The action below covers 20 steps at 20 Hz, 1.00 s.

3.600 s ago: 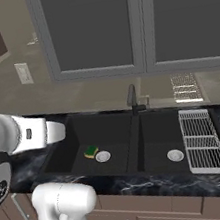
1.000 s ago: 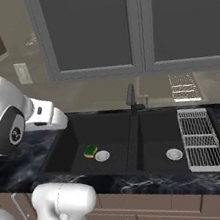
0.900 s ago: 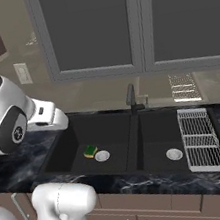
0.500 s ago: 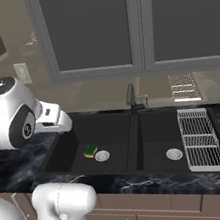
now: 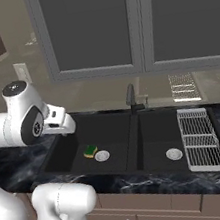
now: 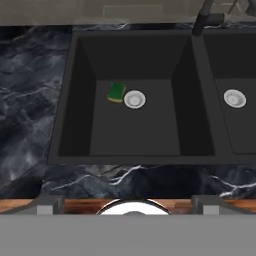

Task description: Pick up the bar soap and sponge from the sink, and place them back in the cabinet, and close the cabinet doors.

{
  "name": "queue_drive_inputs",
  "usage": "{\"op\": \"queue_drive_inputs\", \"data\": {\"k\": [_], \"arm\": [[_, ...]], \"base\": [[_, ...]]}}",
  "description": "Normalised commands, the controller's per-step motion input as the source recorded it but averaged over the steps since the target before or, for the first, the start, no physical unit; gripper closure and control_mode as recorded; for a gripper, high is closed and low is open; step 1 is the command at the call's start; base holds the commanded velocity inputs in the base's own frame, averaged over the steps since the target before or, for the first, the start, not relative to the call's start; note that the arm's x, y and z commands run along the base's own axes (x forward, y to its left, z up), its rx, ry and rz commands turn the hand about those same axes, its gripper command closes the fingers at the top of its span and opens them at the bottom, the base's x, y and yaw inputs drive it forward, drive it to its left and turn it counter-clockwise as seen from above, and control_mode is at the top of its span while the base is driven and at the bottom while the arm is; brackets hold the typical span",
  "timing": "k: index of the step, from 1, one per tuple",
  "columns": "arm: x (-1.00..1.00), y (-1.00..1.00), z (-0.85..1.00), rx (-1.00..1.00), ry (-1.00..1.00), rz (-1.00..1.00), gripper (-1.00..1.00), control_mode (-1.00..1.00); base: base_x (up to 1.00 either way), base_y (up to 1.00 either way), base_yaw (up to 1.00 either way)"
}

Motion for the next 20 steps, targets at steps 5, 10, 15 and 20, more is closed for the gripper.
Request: {"op": "queue_drive_inputs", "data": {"k": [5,10,15,20], "arm": [[0.30,0.05,-0.21,0.00,0.00,0.00,-1.00,-1.00],[0.33,0.01,-0.28,0.00,0.00,0.00,-1.00,-1.00],[0.34,0.00,-0.32,0.00,0.00,0.00,-1.00,-1.00],[0.33,0.00,-0.31,0.00,0.00,0.00,-1.00,-1.00]], "base": [[0.00,0.00,0.00],[0.00,0.00,0.00],[0.00,0.00,0.00],[0.00,0.00,0.00]]}}
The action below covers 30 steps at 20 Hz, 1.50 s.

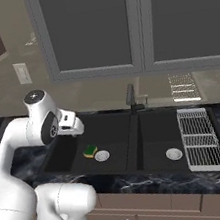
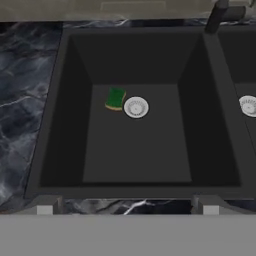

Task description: Pick up the bar soap and sponge from the sink, and place them back in the cabinet, and close the cabinet doors.

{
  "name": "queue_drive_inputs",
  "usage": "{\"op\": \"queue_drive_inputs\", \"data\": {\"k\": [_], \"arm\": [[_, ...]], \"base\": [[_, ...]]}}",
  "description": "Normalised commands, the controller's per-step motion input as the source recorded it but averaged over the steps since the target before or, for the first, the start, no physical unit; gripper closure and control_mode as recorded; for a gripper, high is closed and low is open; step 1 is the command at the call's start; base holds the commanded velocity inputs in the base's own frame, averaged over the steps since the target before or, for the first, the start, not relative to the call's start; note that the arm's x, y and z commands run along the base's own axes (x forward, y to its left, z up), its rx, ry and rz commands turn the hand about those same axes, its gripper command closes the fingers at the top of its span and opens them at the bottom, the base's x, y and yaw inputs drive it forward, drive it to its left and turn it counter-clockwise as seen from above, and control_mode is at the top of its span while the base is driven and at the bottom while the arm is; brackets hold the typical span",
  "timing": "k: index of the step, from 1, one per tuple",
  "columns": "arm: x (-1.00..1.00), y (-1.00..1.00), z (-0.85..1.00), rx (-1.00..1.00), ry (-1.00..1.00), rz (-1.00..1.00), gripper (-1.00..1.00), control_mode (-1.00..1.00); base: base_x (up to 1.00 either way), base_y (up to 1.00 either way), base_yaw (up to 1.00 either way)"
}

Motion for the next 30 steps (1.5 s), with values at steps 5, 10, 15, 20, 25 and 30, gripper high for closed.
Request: {"op": "queue_drive_inputs", "data": {"k": [5,10,15,20,25,30], "arm": [[0.39,0.03,-0.29,0.00,0.00,0.00,-1.00,-1.00],[0.45,0.02,-0.23,0.00,0.00,0.00,-1.00,-1.00],[0.42,0.05,-0.20,0.00,0.00,0.00,-1.00,-1.00],[0.38,0.07,-0.25,0.00,0.00,0.00,-1.00,-1.00],[0.33,0.07,-0.29,0.00,0.00,0.00,-1.00,-1.00],[0.33,0.05,-0.28,0.00,0.00,0.00,-1.00,-1.00]], "base": [[0.00,0.00,0.00],[0.00,0.00,0.00],[0.00,0.00,0.00],[0.00,0.00,0.00],[0.00,0.00,0.00],[0.00,0.00,0.00]]}}
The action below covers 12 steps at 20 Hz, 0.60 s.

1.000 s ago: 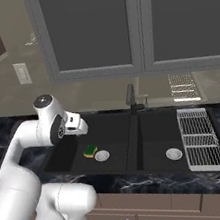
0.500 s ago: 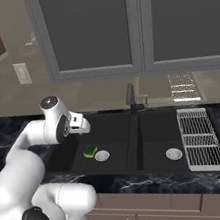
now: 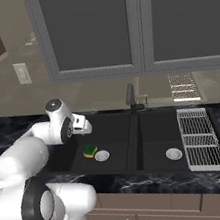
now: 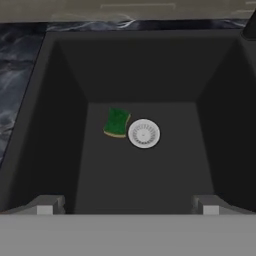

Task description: Pick up the bar soap and sponge from the sink, and place them back in the cabinet, and close the cabinet doors.

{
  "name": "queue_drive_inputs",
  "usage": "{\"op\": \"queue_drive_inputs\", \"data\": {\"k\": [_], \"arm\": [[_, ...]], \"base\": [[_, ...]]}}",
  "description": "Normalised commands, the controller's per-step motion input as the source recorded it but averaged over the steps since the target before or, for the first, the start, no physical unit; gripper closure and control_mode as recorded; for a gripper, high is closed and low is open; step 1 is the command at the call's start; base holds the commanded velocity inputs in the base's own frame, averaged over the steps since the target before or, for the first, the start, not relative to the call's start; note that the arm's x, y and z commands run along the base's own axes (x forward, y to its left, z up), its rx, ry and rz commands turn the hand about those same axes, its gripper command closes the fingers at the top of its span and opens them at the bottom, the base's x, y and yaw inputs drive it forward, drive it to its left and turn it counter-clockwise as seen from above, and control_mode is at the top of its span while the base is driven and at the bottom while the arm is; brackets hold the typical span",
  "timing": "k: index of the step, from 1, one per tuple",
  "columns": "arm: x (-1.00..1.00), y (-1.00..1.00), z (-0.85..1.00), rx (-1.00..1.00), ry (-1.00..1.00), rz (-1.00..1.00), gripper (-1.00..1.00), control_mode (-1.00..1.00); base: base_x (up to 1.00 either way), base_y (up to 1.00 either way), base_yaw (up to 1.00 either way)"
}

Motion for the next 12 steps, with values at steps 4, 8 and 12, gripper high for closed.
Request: {"op": "queue_drive_inputs", "data": {"k": [4,8,12], "arm": [[0.32,0.03,-0.28,0.00,0.00,0.00,-1.00,-1.00],[0.25,0.03,-0.33,0.00,0.00,0.00,-1.00,-1.00],[0.23,0.04,-0.37,0.00,0.00,0.00,-1.00,-1.00]], "base": [[0.00,0.00,0.00],[0.00,0.00,0.00],[0.00,0.00,0.00]]}}
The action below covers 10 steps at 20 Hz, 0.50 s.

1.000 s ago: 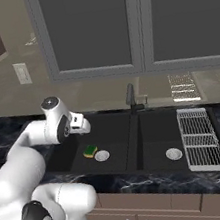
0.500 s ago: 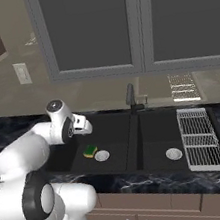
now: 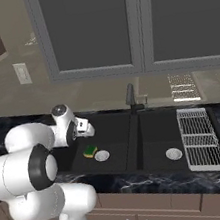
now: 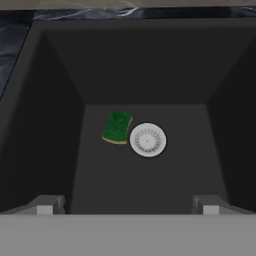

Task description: Pick up the bar soap and sponge from the sink, and place them back in the cabinet, and close the cabinet doors.

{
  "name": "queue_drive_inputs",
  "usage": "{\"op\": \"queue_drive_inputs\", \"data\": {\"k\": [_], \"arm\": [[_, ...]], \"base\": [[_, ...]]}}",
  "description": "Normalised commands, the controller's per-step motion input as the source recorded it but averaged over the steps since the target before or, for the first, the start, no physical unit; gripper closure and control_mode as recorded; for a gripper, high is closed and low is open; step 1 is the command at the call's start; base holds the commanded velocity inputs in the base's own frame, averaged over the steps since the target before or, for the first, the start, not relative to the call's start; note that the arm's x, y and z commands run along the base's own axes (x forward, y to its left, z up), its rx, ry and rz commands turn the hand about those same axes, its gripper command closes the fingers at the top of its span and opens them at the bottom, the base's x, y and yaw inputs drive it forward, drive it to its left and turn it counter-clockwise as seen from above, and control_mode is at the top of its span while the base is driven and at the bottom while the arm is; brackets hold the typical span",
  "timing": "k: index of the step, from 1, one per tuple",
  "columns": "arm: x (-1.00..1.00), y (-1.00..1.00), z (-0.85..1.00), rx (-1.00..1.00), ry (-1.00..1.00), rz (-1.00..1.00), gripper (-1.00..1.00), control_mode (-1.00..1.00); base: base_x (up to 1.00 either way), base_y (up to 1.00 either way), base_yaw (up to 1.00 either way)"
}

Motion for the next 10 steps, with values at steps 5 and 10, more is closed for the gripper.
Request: {"op": "queue_drive_inputs", "data": {"k": [5,10], "arm": [[0.23,0.05,-0.36,0.00,0.00,0.00,-1.00,-1.00],[0.24,0.06,-0.32,0.00,0.00,0.00,-1.00,-1.00]], "base": [[0.00,0.00,0.00],[0.00,0.00,0.00]]}}
